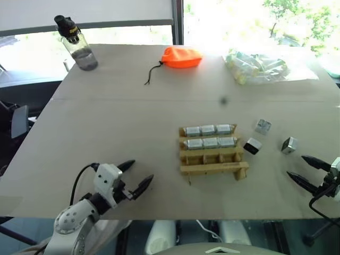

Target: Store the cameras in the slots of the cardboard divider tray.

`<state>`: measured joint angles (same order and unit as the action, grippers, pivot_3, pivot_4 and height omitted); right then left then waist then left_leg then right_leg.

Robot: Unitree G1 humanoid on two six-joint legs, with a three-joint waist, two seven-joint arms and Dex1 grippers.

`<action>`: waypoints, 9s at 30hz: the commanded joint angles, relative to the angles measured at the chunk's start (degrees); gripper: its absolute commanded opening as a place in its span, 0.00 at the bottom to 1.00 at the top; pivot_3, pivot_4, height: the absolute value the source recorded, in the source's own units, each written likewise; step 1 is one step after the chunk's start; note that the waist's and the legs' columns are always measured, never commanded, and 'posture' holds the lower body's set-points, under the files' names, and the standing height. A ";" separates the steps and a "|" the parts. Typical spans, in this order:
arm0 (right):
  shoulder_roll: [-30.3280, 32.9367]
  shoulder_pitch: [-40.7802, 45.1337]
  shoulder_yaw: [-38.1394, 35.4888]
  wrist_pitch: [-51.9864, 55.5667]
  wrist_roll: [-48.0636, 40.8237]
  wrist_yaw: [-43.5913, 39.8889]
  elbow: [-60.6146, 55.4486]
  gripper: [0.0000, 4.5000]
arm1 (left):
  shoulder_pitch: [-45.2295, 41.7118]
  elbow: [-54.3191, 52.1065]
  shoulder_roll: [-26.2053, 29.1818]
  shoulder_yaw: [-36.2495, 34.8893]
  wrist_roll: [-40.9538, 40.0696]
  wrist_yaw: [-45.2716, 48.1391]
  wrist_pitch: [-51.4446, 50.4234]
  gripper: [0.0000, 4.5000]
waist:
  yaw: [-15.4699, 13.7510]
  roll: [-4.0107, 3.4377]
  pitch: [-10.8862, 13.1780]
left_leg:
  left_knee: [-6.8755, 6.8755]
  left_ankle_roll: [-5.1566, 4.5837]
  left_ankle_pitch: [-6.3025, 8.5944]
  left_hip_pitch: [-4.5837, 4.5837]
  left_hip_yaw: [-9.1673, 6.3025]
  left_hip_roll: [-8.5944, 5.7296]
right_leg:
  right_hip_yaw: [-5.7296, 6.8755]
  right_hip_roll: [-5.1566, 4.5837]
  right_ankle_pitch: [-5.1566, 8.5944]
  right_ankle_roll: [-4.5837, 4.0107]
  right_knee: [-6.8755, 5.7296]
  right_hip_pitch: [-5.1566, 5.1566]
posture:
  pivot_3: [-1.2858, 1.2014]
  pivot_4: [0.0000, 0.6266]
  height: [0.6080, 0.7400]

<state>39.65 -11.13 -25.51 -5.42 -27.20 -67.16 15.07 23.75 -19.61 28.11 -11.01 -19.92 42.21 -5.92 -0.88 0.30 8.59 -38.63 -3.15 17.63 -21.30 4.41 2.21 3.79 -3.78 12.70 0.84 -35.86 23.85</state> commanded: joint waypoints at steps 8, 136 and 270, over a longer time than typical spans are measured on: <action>-0.71 -1.93 -0.97 0.08 -1.16 1.04 -3.65 0.99 | -0.09 0.60 0.55 -1.26 -1.86 1.96 1.99 1.00 | -0.01 -0.01 -0.01 | 0.00 0.00 0.00 0.01 0.00 0.00 | 0.00 0.03 0.00 0.00 -0.01 -0.01 | 0.52 0.24 1.00; -12.51 47.28 41.49 11.45 4.38 -20.31 -7.73 0.14 | -9.29 -12.54 27.70 -20.39 -26.22 34.73 -19.81 1.00 | 1.49 0.38 0.59 | -0.16 0.55 -0.30 0.14 0.37 0.02 | -0.11 0.11 -0.14 0.22 -0.56 0.22 | 0.52 0.24 1.00; 1.41 32.27 26.14 12.52 -1.13 -13.74 -19.38 0.16 | -28.09 -6.38 28.27 -5.54 -22.88 35.52 -18.25 1.00 | 0.15 0.38 0.61 | -0.51 0.52 -0.29 0.09 0.37 0.08 | -0.24 0.29 -0.13 0.24 -0.79 0.28 | 0.52 0.24 1.00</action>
<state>40.56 19.76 0.42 8.48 -28.33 -78.58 -3.86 -4.28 -24.36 56.20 -15.25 -41.98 78.09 -24.55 -0.72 0.68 9.21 -39.15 -2.63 17.34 -21.23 4.79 2.27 3.56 -3.53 12.57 1.08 -36.65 24.13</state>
